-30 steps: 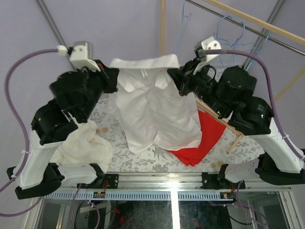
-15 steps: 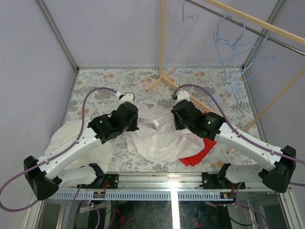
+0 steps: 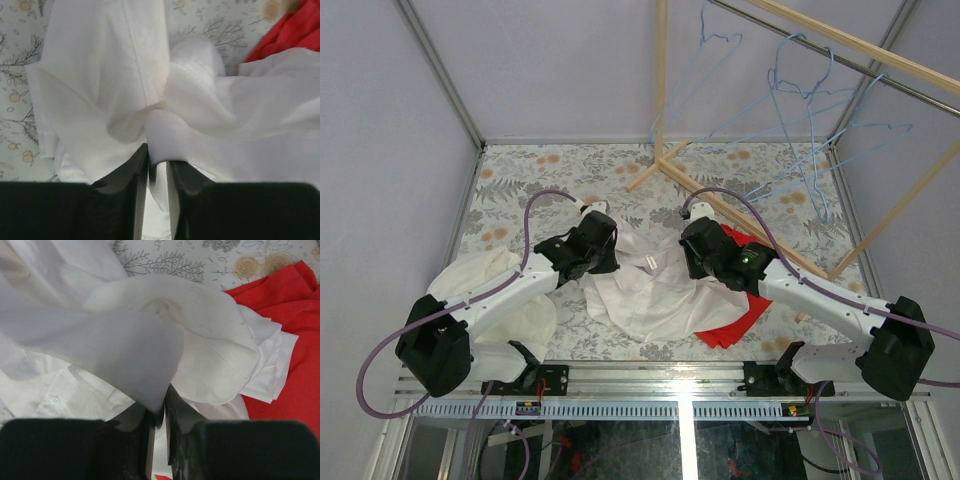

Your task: Place the shirt on the hanger

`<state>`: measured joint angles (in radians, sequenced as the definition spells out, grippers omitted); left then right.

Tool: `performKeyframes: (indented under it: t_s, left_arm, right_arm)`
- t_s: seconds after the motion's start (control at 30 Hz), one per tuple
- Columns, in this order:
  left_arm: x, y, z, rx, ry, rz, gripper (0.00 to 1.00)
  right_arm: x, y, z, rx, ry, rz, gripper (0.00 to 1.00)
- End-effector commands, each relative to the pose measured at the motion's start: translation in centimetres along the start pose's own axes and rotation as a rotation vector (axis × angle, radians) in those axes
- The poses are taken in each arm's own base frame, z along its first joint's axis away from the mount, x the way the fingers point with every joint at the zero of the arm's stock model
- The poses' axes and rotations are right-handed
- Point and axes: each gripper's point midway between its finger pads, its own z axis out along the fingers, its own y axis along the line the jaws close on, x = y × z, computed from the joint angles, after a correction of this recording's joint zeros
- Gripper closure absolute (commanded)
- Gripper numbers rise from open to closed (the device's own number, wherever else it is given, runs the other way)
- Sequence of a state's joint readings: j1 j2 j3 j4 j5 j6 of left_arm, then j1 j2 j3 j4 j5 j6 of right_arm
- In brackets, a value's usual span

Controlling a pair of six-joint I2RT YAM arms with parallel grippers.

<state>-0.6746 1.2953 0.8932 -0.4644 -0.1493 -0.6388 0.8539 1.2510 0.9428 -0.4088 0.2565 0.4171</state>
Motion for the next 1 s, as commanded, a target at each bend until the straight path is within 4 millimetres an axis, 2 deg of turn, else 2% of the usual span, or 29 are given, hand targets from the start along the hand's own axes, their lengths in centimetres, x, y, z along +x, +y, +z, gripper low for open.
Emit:
performKeyframes:
  t_s: [0.0, 0.07, 0.1, 0.23, 0.37, 0.5, 0.63, 0.73, 0.83, 0.97]
  left_arm:
    - [-2.6, -2.4, -1.6, 0.122, -0.107, -0.006, 0.72]
    - [-3.0, -2.0, -2.1, 0.115, -0.121, -0.001, 0.59]
    - [-3.0, -1.9, -2.3, 0.114, -0.122, 0.004, 0.56]
    - [-3.2, -1.4, -2.9, 0.101, -0.131, 0.008, 0.5]
    - [-3.8, -1.1, -3.5, 0.094, -0.16, 0.002, 0.39]
    - [-4.5, -1.2, -3.9, 0.09, -0.182, 0.0, 0.34]
    - [-5.0, -1.2, -4.2, 0.08, -0.193, 0.004, 0.33]
    - [-5.4, -1.0, -4.5, 0.071, -0.206, 0.003, 0.32]
    - [-5.8, -0.8, -4.9, 0.063, -0.225, 0.003, 0.31]
    - [-6.4, -0.4, -5.5, 0.042, -0.248, 0.003, 0.3]
  right_arm:
    - [-3.6, 2.0, -3.1, -0.141, -0.13, 0.007, 0.52]
    - [-3.7, 1.8, -4.2, -0.141, -0.123, 0.01, 0.44]
    - [-3.8, 1.9, -4.7, -0.15, -0.121, 0.01, 0.42]
    - [-3.9, 2.2, -6.3, -0.179, -0.097, 0.019, 0.39]
    - [-3.2, 1.8, -7.2, -0.16, -0.045, 0.026, 0.36]
    - [-3.0, 1.4, -7.8, -0.149, -0.037, 0.044, 0.29]
    - [-3.2, 1.8, -8.9, -0.182, -0.025, -0.003, 0.28]
    - [-4.2, 2.8, -10.9, -0.265, -0.047, -0.058, 0.29]
    - [-5.9, 4.3, -13.7, -0.381, -0.12, -0.091, 0.28]
    - [-8.7, 3.2, -16.7, -0.344, -0.236, -0.073, 0.27]
